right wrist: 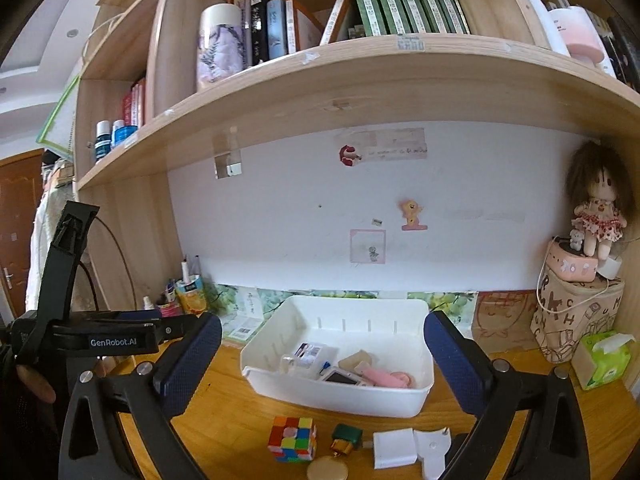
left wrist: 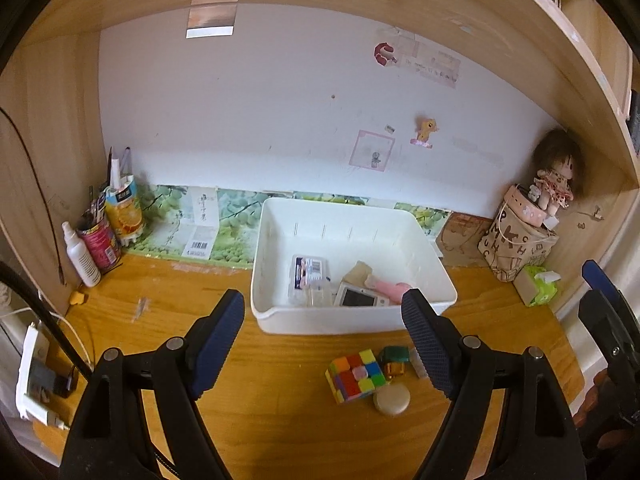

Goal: Organize rigid objects
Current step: 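Withdraw both tools from the basket back toward the desk items, then lower the left tool to the Rubik's cube while the right tool approaches the gold compact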

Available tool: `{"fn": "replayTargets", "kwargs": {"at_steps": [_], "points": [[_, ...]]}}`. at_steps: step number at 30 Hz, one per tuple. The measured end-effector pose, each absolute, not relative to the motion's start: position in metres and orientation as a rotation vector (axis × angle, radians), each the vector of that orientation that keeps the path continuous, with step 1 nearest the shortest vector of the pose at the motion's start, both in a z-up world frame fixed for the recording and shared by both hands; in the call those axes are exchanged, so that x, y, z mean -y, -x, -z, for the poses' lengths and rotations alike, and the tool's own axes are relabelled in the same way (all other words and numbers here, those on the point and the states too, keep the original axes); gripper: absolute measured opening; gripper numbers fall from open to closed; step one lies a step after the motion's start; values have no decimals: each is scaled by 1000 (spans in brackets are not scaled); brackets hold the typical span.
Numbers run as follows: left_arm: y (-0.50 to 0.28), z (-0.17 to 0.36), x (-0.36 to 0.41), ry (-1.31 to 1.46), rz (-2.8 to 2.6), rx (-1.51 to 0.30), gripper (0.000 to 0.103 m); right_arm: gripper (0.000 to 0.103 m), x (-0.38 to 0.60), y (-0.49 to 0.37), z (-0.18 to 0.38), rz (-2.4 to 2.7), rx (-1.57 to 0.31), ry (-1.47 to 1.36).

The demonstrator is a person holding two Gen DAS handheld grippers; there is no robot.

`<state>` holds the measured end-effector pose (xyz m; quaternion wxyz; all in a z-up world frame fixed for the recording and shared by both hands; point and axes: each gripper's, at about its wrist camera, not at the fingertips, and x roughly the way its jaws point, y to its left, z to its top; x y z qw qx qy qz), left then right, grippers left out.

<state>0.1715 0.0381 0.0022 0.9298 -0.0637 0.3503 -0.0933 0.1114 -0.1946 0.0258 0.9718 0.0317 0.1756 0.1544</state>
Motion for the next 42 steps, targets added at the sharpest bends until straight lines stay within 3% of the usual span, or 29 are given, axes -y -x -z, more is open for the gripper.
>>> {"fn": "replayTargets", "kwargs": {"at_steps": [20,34,42], "points": [[-137,28,-45,153,172,-895,83,102,172,-79,27,-406,-492,64],[-171,72,-20,150,239,-1092,83,102,152,-107,74,-443,-693,116],[-209,114,-6,282,291,-1278,83,102,156,-143,104,-430,-838,98]]}}
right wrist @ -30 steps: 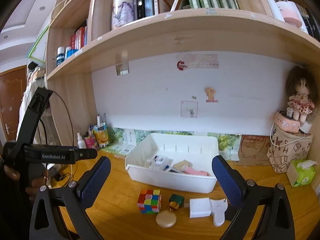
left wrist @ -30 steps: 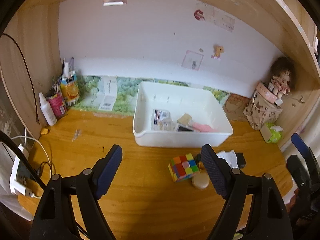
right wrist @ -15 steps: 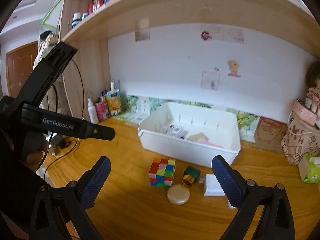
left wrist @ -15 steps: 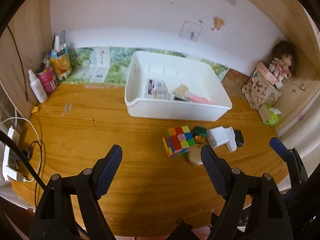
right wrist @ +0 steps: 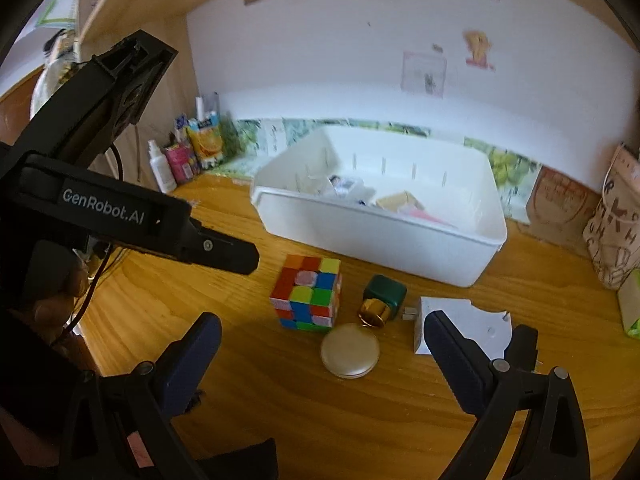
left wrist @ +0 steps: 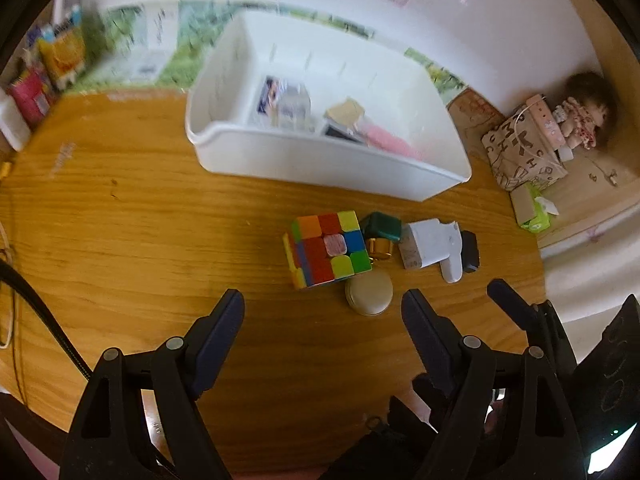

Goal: Organize rigid objects
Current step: 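Lower the left tool to the Rubik's cube while the right tool approaches the gold compact, then grasp the Rubik's cube with the left tool while the right tool grasps the gold compact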

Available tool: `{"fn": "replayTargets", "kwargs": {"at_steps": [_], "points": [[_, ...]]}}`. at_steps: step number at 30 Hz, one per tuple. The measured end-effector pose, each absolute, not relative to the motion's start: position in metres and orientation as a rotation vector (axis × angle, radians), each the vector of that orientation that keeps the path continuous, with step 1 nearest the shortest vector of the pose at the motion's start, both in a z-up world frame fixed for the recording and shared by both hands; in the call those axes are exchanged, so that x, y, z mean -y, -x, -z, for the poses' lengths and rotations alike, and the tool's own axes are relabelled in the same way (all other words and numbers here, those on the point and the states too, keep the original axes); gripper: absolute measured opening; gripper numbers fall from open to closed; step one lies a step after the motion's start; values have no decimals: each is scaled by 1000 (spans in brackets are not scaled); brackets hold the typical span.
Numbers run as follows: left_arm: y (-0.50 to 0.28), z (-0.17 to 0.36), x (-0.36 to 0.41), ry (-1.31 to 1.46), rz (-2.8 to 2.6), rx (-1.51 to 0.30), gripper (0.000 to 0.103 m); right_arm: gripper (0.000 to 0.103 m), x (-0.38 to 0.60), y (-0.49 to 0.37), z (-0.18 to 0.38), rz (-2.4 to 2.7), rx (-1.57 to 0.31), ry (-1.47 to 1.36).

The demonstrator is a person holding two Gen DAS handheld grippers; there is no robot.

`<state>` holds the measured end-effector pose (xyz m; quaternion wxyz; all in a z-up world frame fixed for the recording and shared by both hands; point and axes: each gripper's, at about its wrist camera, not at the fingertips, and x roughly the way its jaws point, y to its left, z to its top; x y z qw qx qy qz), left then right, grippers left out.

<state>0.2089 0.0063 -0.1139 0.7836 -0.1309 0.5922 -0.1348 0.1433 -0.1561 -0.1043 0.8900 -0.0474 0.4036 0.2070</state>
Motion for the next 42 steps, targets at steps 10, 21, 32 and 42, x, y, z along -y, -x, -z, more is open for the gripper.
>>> {"fn": "replayTargets", "kwargs": {"at_steps": [10,21,32,42], "points": [[-247,146,9,281,305,-1397,83,102,159,-183,144,-435,-1022,90],[-282,175,27,201,283,-1485,83,100,159,-212,182,-471,-1180,103],[-288,193,33,170,255,-1540,83,91,158,-222,201,-494,-1255,137],[-291,199,28,162,230,-1560,82,87,152,-222,207,-495,-1255,215]]}}
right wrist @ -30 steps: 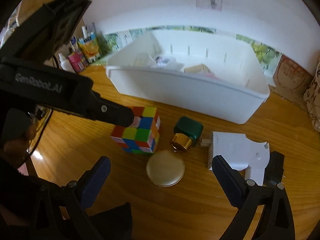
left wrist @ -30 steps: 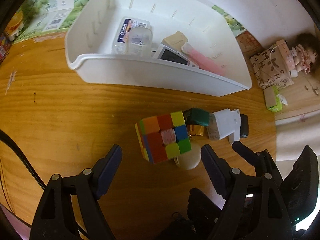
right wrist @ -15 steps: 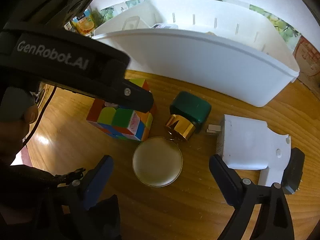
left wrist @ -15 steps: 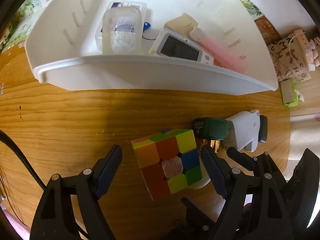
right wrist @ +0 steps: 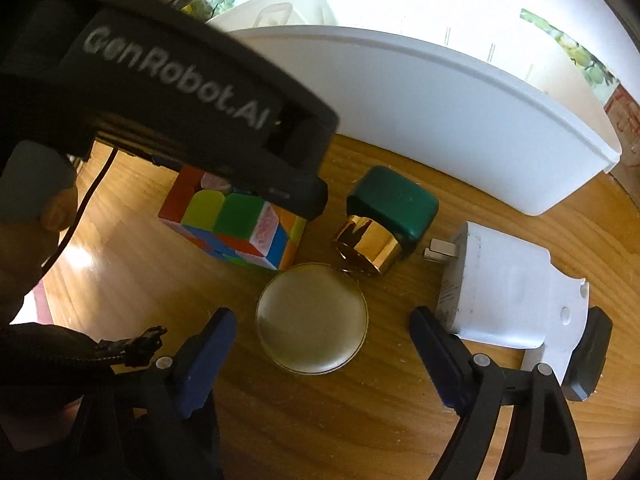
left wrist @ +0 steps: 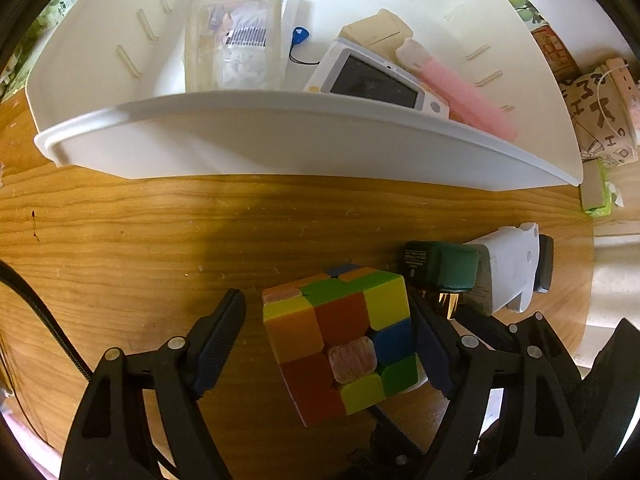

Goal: Organize rigid objects
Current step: 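Grasp the Rubik's cube with the left tool while the right tool grasps the gold compact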

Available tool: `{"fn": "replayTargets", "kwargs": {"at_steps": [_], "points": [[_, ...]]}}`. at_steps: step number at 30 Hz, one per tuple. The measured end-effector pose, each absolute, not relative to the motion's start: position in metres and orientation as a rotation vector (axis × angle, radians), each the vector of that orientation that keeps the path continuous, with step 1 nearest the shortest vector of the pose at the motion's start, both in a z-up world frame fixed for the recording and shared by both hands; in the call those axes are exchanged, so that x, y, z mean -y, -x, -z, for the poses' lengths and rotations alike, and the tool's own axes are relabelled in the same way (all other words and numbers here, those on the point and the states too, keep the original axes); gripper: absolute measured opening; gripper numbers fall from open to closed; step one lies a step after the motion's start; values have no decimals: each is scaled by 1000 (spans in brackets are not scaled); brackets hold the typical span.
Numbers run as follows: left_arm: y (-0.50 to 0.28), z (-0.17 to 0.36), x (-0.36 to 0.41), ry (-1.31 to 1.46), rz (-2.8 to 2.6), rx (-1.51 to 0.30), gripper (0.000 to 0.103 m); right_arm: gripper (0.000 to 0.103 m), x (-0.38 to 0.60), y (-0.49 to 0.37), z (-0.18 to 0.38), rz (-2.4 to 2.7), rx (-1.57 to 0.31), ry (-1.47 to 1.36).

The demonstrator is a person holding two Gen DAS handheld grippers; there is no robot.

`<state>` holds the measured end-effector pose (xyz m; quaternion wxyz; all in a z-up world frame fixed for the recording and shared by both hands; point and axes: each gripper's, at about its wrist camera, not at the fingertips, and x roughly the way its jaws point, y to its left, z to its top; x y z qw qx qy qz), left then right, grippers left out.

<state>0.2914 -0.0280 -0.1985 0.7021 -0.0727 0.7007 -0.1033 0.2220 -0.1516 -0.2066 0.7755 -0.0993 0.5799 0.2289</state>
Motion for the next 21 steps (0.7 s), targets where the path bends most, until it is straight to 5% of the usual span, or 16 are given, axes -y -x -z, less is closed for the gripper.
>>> {"fn": "replayTargets", "kwargs": {"at_steps": [4,21], "points": [[-297,199,32,180,247,-1564,75,82,144,-219,208,-493,-1251,261],[-285,201,24,230,151,-1595,73,56,118,-206,206,-518,-1238,365]]}}
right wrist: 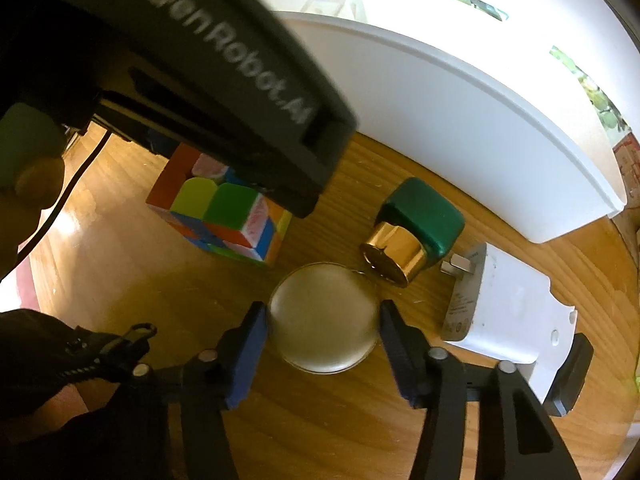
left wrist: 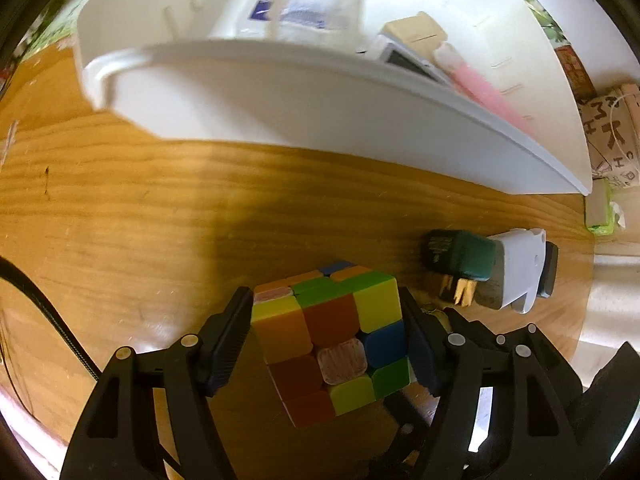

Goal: Organize rigid objects
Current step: 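Grasp the Rubik's cube with the left tool while the right tool grasps the gold compact, then lift and carry the cube and compact over the white basket with both tools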

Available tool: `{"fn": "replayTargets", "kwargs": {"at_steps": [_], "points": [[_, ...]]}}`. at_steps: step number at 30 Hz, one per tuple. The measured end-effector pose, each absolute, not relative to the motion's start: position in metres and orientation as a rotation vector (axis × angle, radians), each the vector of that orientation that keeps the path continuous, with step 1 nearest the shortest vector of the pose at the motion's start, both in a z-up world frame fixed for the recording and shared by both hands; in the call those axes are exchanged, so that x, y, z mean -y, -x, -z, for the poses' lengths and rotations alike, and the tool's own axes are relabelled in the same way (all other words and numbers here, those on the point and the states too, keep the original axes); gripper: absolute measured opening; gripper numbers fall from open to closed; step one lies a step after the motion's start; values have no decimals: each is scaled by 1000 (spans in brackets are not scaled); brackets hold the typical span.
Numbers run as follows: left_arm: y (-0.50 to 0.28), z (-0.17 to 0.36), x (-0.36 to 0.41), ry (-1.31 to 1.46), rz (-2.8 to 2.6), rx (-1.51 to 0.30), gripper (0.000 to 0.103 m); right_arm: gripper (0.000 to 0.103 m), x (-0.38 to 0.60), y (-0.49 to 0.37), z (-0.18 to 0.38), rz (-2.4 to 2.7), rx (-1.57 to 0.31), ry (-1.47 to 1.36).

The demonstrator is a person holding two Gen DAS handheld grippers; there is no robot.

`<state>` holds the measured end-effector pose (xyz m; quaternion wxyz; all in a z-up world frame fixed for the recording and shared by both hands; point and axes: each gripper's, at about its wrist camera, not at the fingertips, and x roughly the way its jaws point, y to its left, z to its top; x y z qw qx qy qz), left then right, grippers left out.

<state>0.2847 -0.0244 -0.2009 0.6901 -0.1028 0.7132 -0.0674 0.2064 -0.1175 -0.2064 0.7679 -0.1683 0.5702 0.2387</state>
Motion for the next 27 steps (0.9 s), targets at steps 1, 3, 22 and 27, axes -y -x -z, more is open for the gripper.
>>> {"fn": "replayTargets", "kwargs": {"at_steps": [1,3,22,27], "points": [[-284,201,22,232,146,-1597,73,56,117,-206,206,-521,-1239,370],[-280,201,16,243,130,-1603,73,56,115,-204,205,-530,-1247,381],[-225,192,-6,301,47,-1596,66,55,113,-172,199,-447,-1319,364],[-204,185,1,264,67,-1585,63,55,136,-168,190,-408,-1299,326]]}}
